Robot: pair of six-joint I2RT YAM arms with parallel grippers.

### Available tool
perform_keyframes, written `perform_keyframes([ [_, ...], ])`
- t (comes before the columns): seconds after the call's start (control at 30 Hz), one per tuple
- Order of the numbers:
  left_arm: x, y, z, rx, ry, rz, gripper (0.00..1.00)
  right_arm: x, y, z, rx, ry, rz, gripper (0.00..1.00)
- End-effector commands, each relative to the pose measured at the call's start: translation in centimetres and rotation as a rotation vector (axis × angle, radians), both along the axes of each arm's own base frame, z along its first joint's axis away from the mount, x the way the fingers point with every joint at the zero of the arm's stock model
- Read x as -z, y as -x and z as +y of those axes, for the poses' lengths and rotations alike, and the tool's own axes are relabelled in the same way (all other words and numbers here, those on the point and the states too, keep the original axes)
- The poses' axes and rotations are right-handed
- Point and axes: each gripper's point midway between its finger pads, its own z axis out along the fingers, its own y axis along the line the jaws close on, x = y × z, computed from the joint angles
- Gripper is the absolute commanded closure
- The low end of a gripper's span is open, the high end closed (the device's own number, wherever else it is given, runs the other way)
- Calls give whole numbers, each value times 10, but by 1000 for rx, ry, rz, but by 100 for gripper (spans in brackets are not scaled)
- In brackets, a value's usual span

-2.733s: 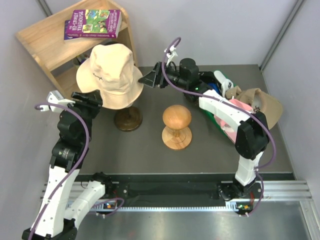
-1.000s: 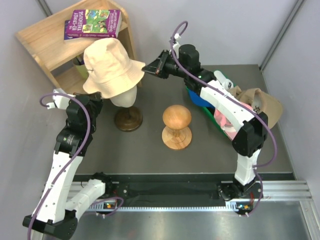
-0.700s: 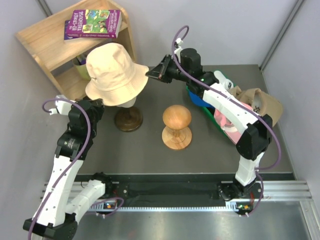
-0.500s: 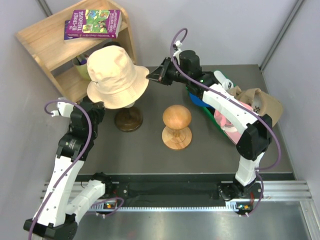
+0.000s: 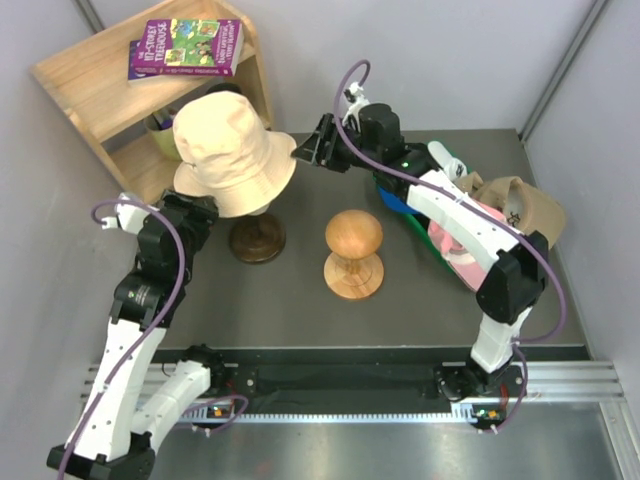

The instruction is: Stack the hats

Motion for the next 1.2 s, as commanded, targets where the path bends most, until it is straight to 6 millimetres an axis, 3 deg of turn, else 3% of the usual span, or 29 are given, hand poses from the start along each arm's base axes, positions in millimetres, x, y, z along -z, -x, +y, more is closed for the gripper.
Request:
perform_keyframes([
  [0.0,1,13,3,69,-132,12,11,-60,13,-28,42,47,-267,30],
  [0.07,3,21,1,109,-167,16,9,-55,15,-38,57,106,-303,25],
  [0.1,7,24,2,130,-207,28,6,-62,16,-49,100,121,-327,22],
  [0.13,9,31,3,139,-222,35,6,-53,16,-56,118,151,-323,21],
  [0.2,11,39,3,177,-276,52,9,-56,18,-75,175,202,-353,20],
  [0.23,13,45,5,188,-297,63,11,-48,20,-81,180,228,-346,20],
  [0.3,21,56,8,226,-363,118,11,-56,21,-106,268,268,-383,19],
  [0.4,33,62,3,297,-410,156,14,-40,19,-144,363,324,-341,19],
  [0.47,47,62,-2,336,-416,188,17,-16,10,-179,448,385,-273,19],
  [0.53,56,63,-9,378,-400,198,18,-8,8,-217,540,424,-239,19],
  [0.73,85,63,-22,460,-386,238,20,29,26,-321,798,490,-38,19],
  [0.83,93,56,-27,488,-396,247,20,60,42,-358,874,499,78,19],
  [0.9,100,54,-30,506,-394,257,20,84,54,-372,883,487,146,19],
  [0.93,101,51,-32,513,-391,254,20,90,57,-391,932,480,174,19],
  [1.0,106,50,-37,540,-389,258,20,102,70,-399,946,482,203,19],
  [1.03,107,50,-38,550,-388,259,20,109,77,-421,1007,482,244,19],
  [1.17,114,48,-43,595,-412,264,20,129,92,-432,1023,438,288,19],
])
